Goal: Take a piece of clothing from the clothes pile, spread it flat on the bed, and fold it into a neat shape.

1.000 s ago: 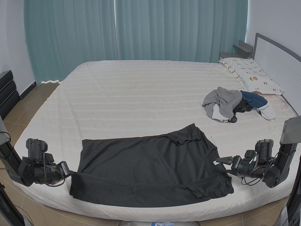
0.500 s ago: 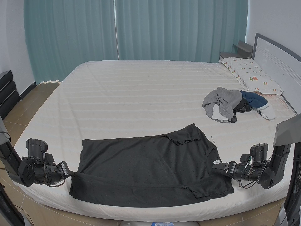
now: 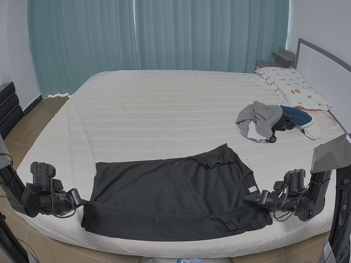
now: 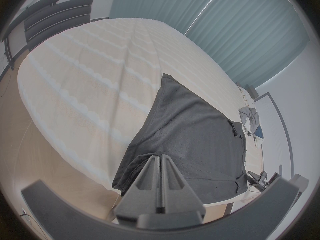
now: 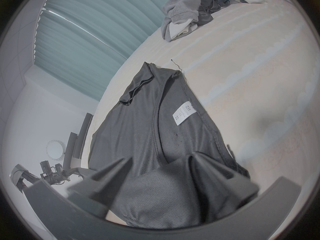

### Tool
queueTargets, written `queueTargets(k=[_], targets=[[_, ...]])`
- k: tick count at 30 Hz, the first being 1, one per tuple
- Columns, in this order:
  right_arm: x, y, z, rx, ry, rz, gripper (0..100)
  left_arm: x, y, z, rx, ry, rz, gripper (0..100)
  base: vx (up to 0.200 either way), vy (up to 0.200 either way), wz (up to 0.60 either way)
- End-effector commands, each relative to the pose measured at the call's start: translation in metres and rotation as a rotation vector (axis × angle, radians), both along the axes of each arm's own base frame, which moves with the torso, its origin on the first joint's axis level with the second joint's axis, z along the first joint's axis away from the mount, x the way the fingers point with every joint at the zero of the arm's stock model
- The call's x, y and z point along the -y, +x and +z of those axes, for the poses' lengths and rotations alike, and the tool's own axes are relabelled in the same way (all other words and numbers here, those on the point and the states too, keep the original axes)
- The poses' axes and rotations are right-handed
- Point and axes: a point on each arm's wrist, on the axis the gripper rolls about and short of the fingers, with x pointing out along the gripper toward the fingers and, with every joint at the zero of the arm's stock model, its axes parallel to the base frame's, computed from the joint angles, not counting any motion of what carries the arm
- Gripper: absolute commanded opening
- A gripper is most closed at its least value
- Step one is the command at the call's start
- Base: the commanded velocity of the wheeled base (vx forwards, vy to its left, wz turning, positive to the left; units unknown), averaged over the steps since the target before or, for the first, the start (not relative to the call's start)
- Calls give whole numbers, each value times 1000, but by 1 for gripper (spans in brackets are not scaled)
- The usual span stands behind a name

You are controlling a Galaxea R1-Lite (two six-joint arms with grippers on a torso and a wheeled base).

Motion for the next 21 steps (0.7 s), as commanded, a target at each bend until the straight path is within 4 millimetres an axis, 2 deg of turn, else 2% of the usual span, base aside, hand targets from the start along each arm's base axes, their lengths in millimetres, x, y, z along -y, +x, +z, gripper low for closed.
queueTargets(k=[1, 10, 14, 15, 16, 21], targets=[[3, -2, -1, -10, -2, -9, 0, 0, 0, -1, -4, -1, 2, 0, 0, 0, 0], [16, -8, 10, 2, 11, -48, 0, -1, 0, 0, 1, 1, 4, 0, 0, 0, 0], [24, -17, 30, 37, 47, -55, 0, -4, -1, 2, 11, 9, 8, 0, 0, 0, 0], [24, -17, 30, 37, 47, -55, 0, -4, -1, 2, 11, 9, 8, 0, 0, 0, 0], [26, -24, 41, 58, 72, -35, 0, -6, -1, 2, 14, 18, 4, 0, 0, 0, 0], [31, -46, 69, 114, 126, 16, 0, -10, -7, 7, 11, 42, 0, 0, 0, 0, 0]])
